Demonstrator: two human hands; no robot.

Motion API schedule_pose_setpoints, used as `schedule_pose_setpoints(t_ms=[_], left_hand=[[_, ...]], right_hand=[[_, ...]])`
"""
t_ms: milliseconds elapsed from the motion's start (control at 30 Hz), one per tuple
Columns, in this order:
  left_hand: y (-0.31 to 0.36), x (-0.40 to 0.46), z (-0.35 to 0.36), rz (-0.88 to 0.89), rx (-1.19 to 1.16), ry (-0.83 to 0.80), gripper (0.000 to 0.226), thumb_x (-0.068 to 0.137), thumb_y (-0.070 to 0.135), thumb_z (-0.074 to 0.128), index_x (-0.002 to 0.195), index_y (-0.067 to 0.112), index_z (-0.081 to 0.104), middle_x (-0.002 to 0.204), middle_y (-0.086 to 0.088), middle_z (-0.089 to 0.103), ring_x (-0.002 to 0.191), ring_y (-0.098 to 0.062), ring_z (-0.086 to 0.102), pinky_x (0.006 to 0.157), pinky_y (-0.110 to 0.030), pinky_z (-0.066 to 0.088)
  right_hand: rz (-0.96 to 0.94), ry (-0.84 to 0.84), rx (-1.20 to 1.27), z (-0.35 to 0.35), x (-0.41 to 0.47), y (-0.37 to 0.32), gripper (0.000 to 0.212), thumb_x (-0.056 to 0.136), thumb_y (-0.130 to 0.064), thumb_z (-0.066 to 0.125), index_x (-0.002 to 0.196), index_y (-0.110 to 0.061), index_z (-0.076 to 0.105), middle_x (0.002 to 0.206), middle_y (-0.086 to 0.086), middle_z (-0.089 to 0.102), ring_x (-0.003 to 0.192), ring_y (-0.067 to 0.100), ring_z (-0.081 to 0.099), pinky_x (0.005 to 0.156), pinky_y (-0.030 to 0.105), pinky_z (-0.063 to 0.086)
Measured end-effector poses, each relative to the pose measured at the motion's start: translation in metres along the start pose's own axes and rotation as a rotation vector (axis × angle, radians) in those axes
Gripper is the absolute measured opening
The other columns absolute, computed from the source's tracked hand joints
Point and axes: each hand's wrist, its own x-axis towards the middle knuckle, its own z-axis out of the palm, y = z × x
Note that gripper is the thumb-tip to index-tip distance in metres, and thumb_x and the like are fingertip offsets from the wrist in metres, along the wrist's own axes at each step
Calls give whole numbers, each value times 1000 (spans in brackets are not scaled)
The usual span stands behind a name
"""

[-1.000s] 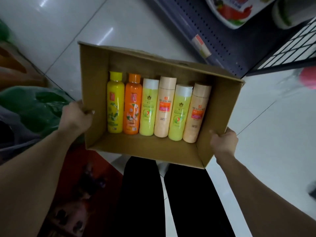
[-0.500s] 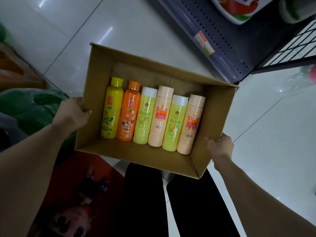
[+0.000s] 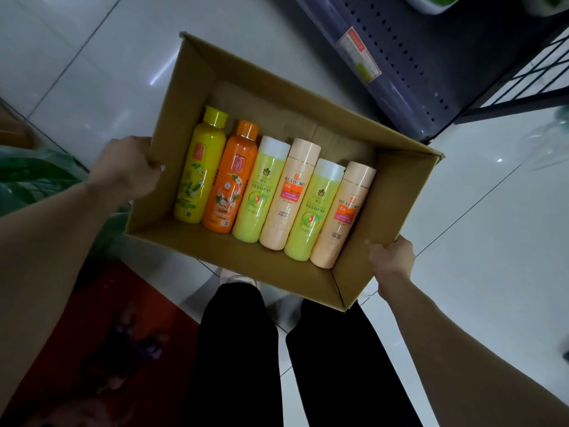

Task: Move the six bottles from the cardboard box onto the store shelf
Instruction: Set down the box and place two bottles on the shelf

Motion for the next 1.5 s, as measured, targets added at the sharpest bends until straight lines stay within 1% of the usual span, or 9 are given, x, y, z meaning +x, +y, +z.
schedule_pose_setpoints(t_ms=[100, 167, 233, 300, 433, 633, 800, 1067, 1500], left_hand=[[6, 7, 0, -21, 15, 8, 16, 92, 13, 50, 105, 6, 57, 91, -22, 64, 74, -33, 55, 70, -38, 46], [10, 8, 5, -76, -15, 18, 52, 91, 12, 55, 139, 10, 37, 114, -28, 61, 94, -42, 60, 82, -47, 50], [22, -1, 13, -178, -151, 111, 88, 86, 15, 64, 150, 11, 5, 139, -27, 44, 123, -44, 46, 101, -51, 40], [42, -20, 21, -136, -265, 306, 92, 82, 14, 68, 151, 10, 6, 150, -21, 27, 137, -37, 29, 111, -45, 31], [93, -55, 62, 214, -278, 201, 63, 87, 16, 60, 143, 19, 30, 143, -9, 38, 131, -24, 40, 106, -39, 42], [153, -54, 146, 217, -309, -264, 54, 89, 20, 59, 138, 9, 39, 136, -12, 50, 126, -28, 49, 102, -36, 41], [170, -41, 178, 105, -299, -217, 60, 90, 19, 57, 140, 2, 29, 140, -18, 36, 124, -32, 47, 101, -37, 41], [177, -33, 193, 97, -197, -91, 57, 86, 15, 63, 132, 0, 32, 134, -17, 38, 124, -28, 40, 105, -34, 35], [187, -33, 192, 94, -10, -108, 63, 92, 21, 56, 139, -6, 25, 141, -20, 36, 129, -31, 39, 108, -38, 36]], right_hand=[[-17, 3, -27, 2, 4, -1, 26, 86, -5, 58, 112, -5, 63, 95, 10, 64, 96, 33, 59, 81, 34, 48], [-42, 24, -51, 6, 4, -2, 33, 86, -6, 58, 119, -8, 59, 111, 12, 68, 108, 35, 59, 90, 38, 48], [-106, 166, -39, 9, -1, -7, 48, 84, -9, 59, 130, -11, 48, 120, 10, 64, 113, 35, 56, 93, 40, 45], [-227, 408, 13, 10, -13, -14, 49, 81, -13, 58, 128, -10, 46, 118, 9, 60, 111, 33, 52, 92, 41, 41], [-388, 195, 146, 20, -31, -24, 34, 84, -15, 61, 117, -9, 53, 103, 7, 63, 99, 27, 60, 86, 35, 48], [41, -188, -15, 47, 8, -21, 50, 85, -28, 61, 129, -9, 47, 126, 11, 61, 114, 32, 57, 90, 32, 43], [64, -218, -28, 65, 33, -10, 63, 82, -33, 64, 137, -11, 41, 131, 14, 59, 118, 34, 57, 100, 45, 46], [-95, -150, -147, 62, 48, 0, 36, 86, -20, 64, 119, -6, 58, 121, 16, 65, 114, 34, 60, 93, 37, 47], [-77, -290, -14, 59, 52, 4, 62, 76, -26, 75, 130, -10, 49, 125, 12, 63, 112, 30, 61, 96, 45, 50]])
